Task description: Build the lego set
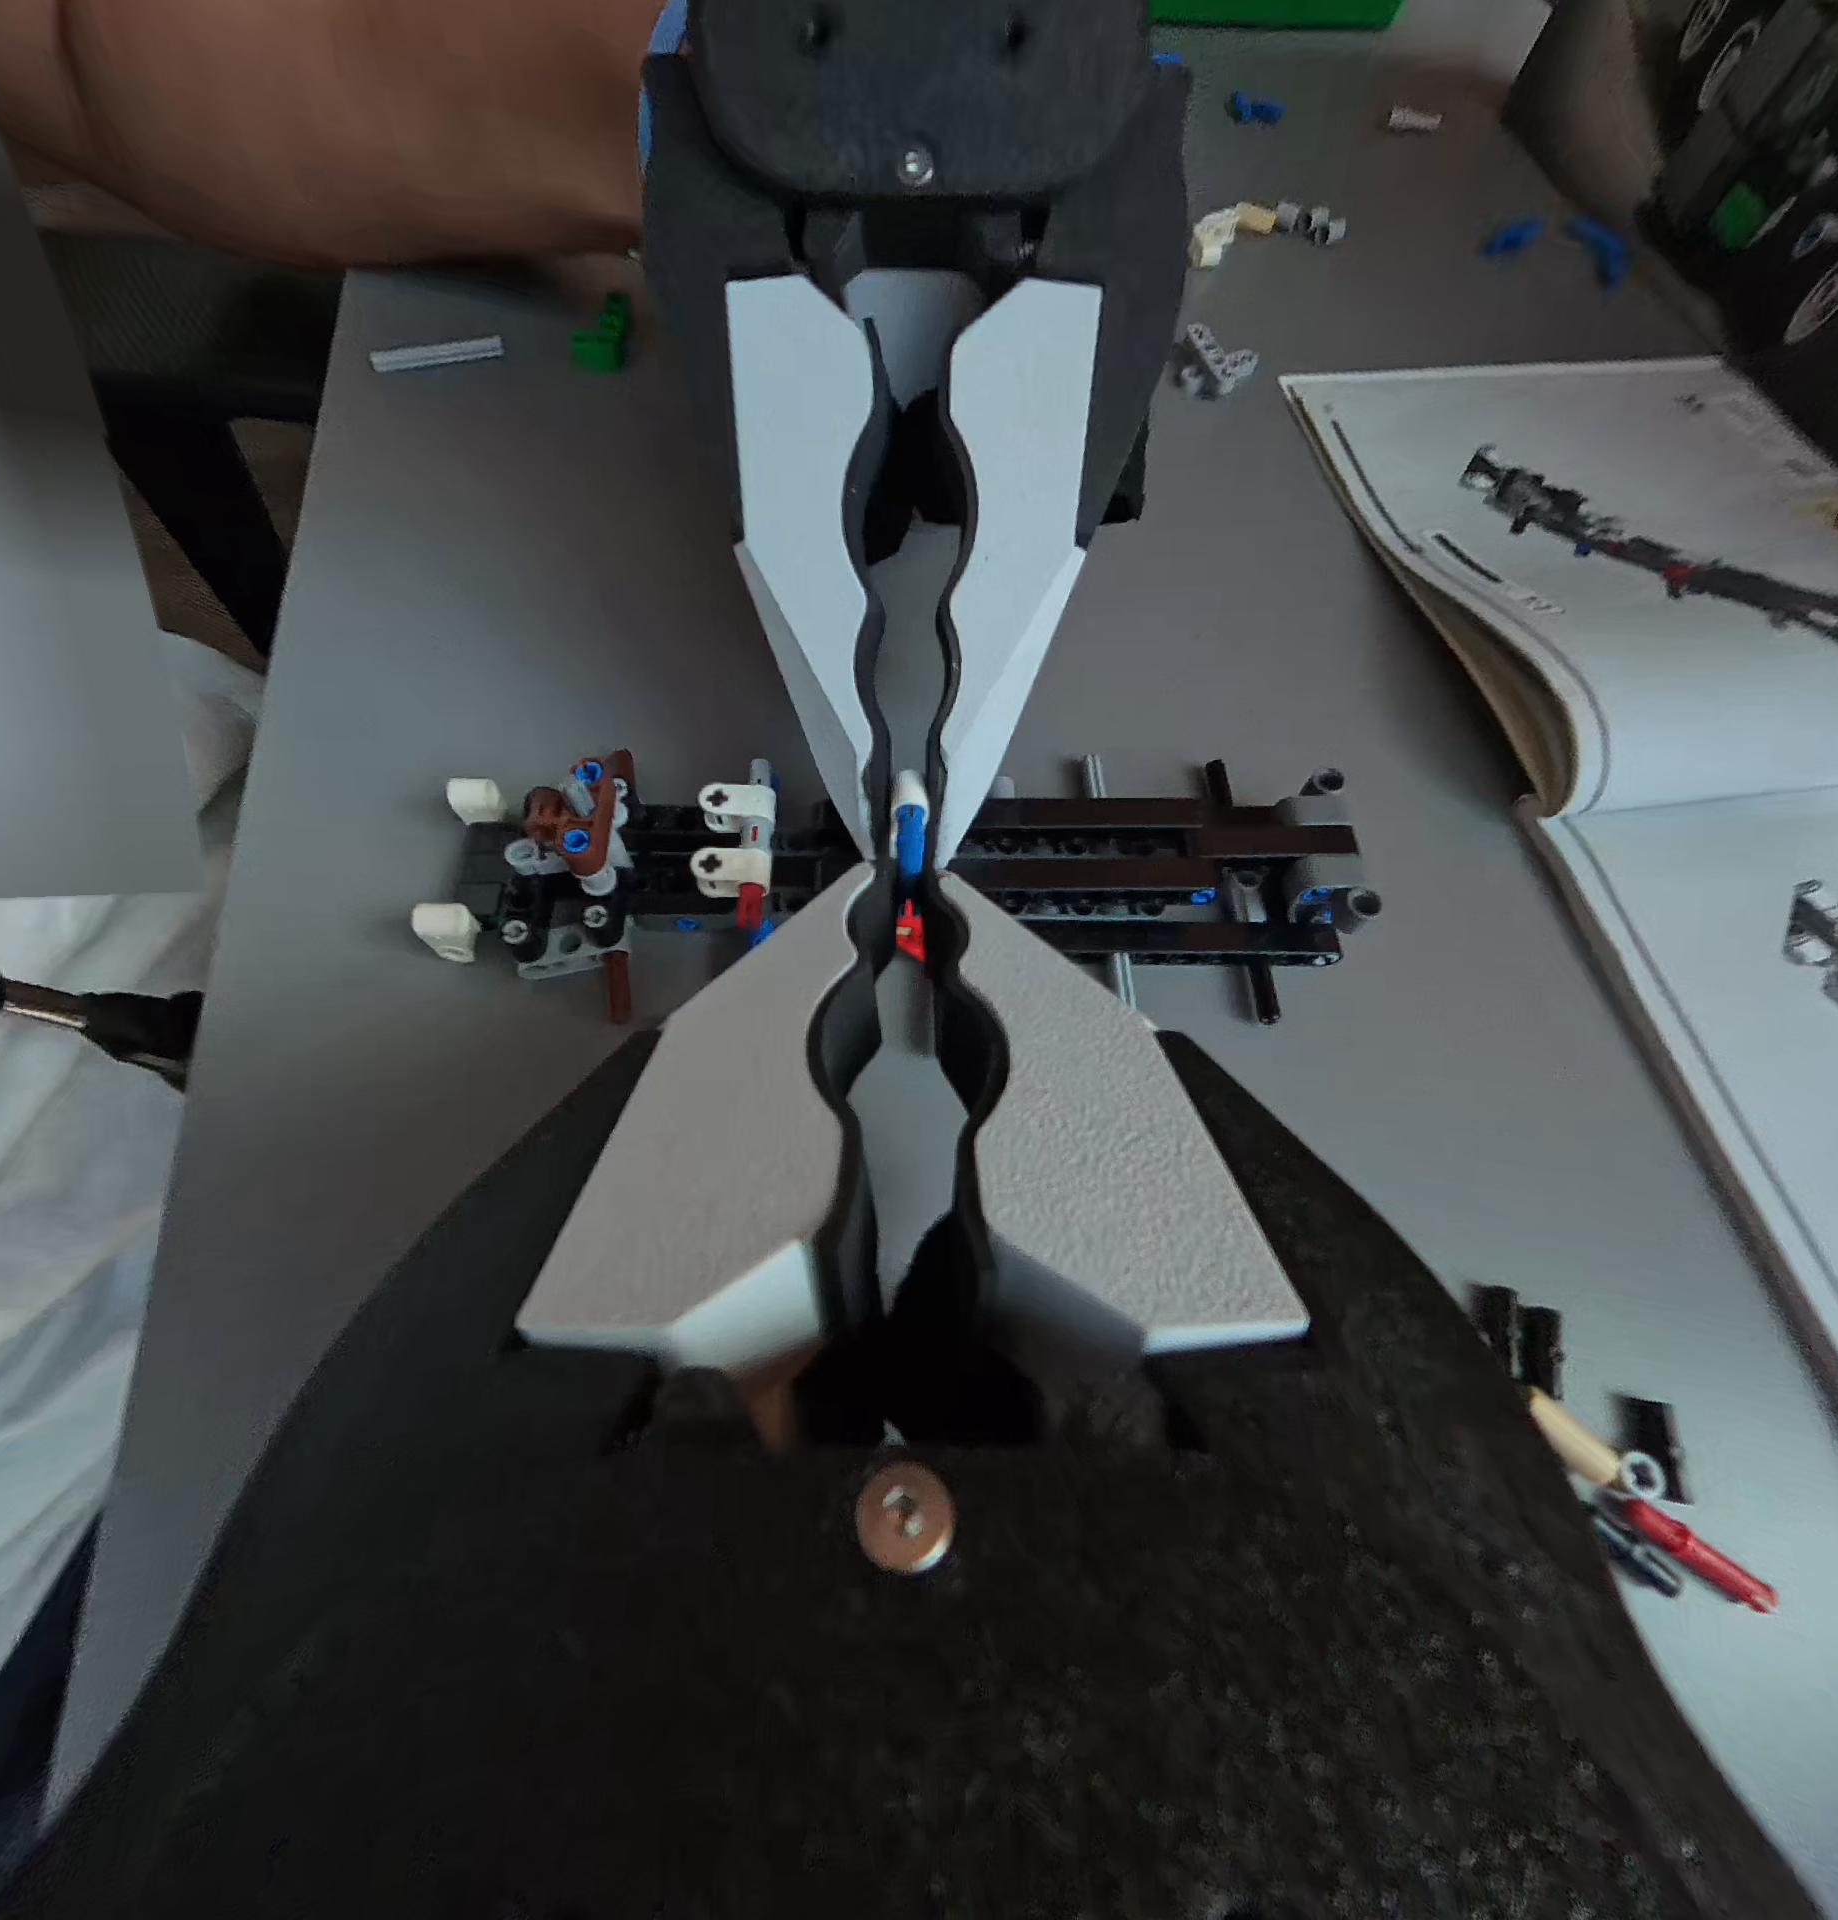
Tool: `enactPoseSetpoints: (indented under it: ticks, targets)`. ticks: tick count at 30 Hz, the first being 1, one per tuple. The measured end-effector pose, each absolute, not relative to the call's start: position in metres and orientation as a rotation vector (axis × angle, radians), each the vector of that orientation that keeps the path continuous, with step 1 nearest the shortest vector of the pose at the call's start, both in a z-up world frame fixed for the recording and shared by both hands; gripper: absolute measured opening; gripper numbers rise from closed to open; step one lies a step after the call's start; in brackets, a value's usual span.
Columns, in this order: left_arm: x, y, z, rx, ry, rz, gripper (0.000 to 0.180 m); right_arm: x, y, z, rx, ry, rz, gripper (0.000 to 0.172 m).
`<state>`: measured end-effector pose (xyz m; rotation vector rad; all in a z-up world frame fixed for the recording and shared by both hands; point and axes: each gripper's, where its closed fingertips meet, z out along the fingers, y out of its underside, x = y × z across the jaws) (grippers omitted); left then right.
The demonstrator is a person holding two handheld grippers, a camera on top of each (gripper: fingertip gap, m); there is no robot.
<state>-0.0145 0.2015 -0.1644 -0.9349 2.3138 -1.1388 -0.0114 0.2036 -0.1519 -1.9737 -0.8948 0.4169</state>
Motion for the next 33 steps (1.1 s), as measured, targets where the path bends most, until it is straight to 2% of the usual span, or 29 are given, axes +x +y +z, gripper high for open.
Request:
enactPoseSetpoints:
  ticks: [13,33]
  targets:
    - [-0.0143,0.2014,-0.1647,-0.934,2.321,-1.115,0.006,-0.0120,0.2032,-0.1499,-2.061,-0.848,0.572,0.002]
    - [-0.0155,0.2022,-0.1646,-1.005,2.337,-1.141,0.006,-0.0110,0.2070,-0.1500,-1.691,-1.143,-0.066,0.003]
